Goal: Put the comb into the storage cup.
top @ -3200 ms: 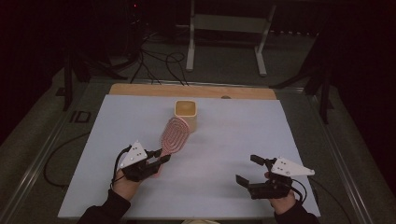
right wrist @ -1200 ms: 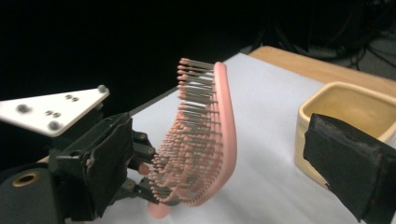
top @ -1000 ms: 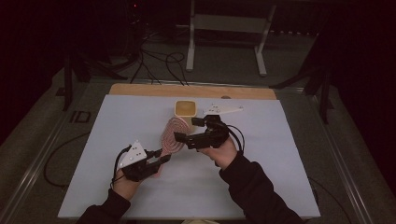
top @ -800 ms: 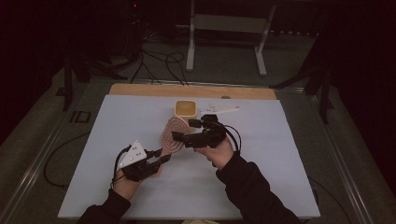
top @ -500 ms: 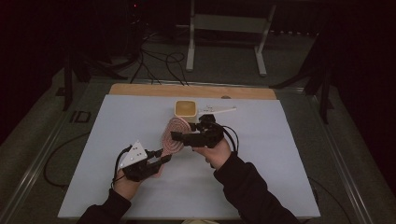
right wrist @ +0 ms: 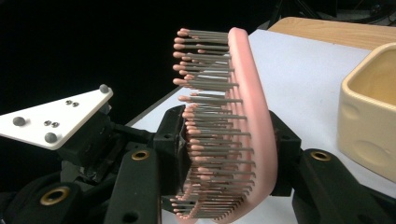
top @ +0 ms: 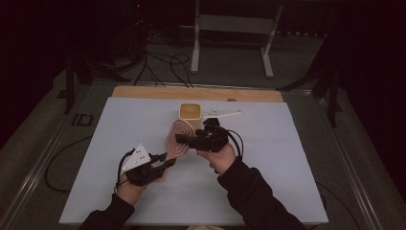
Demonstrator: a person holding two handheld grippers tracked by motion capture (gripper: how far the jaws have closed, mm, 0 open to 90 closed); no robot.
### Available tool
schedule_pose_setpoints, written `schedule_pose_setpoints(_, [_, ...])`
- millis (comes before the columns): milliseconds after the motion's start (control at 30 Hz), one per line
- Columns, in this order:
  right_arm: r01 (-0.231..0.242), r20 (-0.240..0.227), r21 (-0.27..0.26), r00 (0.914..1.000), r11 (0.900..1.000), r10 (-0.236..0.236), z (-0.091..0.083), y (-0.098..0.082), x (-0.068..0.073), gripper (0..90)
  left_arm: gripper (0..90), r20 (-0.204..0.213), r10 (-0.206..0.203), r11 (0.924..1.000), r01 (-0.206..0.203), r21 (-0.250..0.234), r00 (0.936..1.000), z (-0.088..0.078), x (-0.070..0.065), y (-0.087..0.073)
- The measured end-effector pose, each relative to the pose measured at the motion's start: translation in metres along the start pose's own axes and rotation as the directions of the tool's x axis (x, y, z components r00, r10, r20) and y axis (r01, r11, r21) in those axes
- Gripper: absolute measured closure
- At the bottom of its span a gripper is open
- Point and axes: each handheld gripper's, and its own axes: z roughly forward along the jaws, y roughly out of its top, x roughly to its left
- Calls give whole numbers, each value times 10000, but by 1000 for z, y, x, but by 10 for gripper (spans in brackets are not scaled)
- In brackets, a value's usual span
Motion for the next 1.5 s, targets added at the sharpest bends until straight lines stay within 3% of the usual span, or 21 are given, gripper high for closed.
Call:
schedule_pose_setpoints(433, [456, -134, -172, 9989, 9988, -458, -4, 1, 4, 645, 712, 302, -329, 9994, 326, 106, 9990, 3, 0, 1])
schedule_pose_setpoints(700, [924, 64, -300, 9957, 9953, -923, -5, 2, 10, 648, 688, 164, -562, 9984, 561, 87, 9983, 4, -3, 2])
schedule_pose_setpoints(933, [1072, 258, -451, 9940, 9932, -1061, -10, 6, 10, 648, 500, -169, -838, 9962, 842, 241, 9963, 4, -2, 3])
schedule_pose_setpoints(1000, [1125, 329, -505, 9933, 9924, -1109, -14, 9, 9, 648, 406, -158, -912, 9949, 917, 416, 9957, 5, -1, 3])
schedule_pose_setpoints(1300, [1317, 417, -546, 9907, 9898, -1295, -20, 13, 8, 649, 299, -172, -1123, 9922, 1130, 517, 9935, 5, 1, 3])
schedule_pose_setpoints(1500, [1424, 468, -606, 9891, 9880, -1397, -23, 16, 7, 649, 184, -105, -1209, 9899, 1214, 732, 9926, 6, 1, 3])
